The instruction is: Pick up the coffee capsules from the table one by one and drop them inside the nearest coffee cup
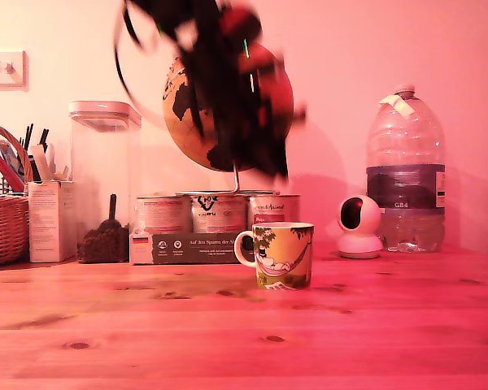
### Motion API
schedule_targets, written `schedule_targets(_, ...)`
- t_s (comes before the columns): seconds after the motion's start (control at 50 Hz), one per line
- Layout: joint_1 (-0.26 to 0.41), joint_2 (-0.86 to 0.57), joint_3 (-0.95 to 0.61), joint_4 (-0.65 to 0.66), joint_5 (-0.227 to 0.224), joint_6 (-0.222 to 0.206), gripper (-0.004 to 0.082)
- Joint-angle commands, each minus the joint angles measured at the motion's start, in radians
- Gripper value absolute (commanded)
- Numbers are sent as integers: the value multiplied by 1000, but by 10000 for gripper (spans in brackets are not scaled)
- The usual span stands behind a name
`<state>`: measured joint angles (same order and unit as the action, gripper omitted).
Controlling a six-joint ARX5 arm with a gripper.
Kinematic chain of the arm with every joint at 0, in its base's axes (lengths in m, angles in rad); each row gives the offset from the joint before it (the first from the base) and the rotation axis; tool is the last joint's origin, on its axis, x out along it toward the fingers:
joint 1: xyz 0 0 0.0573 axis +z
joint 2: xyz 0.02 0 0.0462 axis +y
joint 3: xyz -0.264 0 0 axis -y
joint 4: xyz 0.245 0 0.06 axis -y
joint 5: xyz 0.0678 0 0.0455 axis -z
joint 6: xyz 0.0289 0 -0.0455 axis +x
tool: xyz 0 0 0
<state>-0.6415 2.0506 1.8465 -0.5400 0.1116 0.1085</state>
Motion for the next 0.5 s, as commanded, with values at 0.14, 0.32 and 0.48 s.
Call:
schedule_targets(0.14,2,-123,-153,110,12,4,-24)
schedule_targets(0.32,20,-249,-315,229,33,4,-24)
schedule_targets(0.48,47,-359,-439,290,66,-6,-24)
